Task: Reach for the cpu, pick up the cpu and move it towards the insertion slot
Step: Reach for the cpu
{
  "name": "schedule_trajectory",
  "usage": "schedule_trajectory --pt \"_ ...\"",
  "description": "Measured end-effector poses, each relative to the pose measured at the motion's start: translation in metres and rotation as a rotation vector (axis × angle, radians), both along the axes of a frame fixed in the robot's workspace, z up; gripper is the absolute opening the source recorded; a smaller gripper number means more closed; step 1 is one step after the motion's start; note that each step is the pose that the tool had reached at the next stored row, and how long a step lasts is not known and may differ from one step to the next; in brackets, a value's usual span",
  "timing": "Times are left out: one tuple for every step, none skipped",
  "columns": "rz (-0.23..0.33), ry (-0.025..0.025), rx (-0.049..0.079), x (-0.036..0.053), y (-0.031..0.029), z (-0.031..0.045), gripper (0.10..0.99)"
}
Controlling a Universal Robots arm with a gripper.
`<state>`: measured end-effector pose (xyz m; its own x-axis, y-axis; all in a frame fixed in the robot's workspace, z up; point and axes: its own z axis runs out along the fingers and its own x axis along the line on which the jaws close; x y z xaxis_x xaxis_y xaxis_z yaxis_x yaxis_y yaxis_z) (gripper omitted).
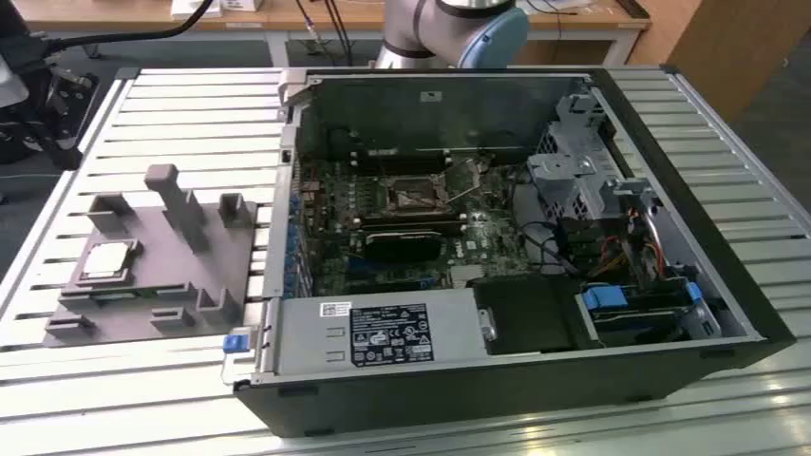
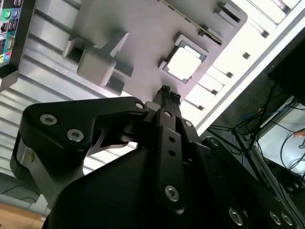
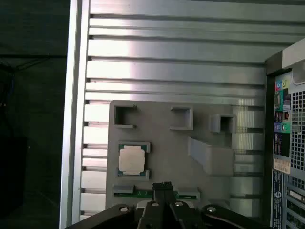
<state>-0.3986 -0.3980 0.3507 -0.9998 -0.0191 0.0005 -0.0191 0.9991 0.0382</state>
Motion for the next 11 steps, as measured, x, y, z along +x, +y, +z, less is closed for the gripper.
schedule_trajectory --pt "0.0 0.0 0.0 0.0 0.0 -0.0001 0.106" --pt "0.0 0.0 0.0 -0.0001 0.0 -0.0003 0.106" --pt "0.0 -0.0001 0.0 -0.0002 -0.0001 -0.0007 0.106" --pt "0.0 -0.0001 0.0 -0.0005 -0.0003 -0.0012 0.106" --pt "0.0 0.0 0.0 -0.001 -0.0006 -0.0014 0.106" --pt "0.0 -0.0001 0.0 -0.0016 -0.0009 -0.0019 0.106" --pt "0.0 0.0 0.0 -0.0023 -0.0011 -0.0023 0.106" --pt "0.0 0.0 0.0 -0.0032 -0.0013 -0.0027 0.106" --pt "0.0 0.0001 0.0 -0.0045 -0.0016 -0.0033 0.106" --pt "0.0 0.0 0.0 -0.006 -0.0018 -0.0038 0.106" --pt "0.0 -0.0001 0.0 -0.0076 -0.002 -0.0044 0.106"
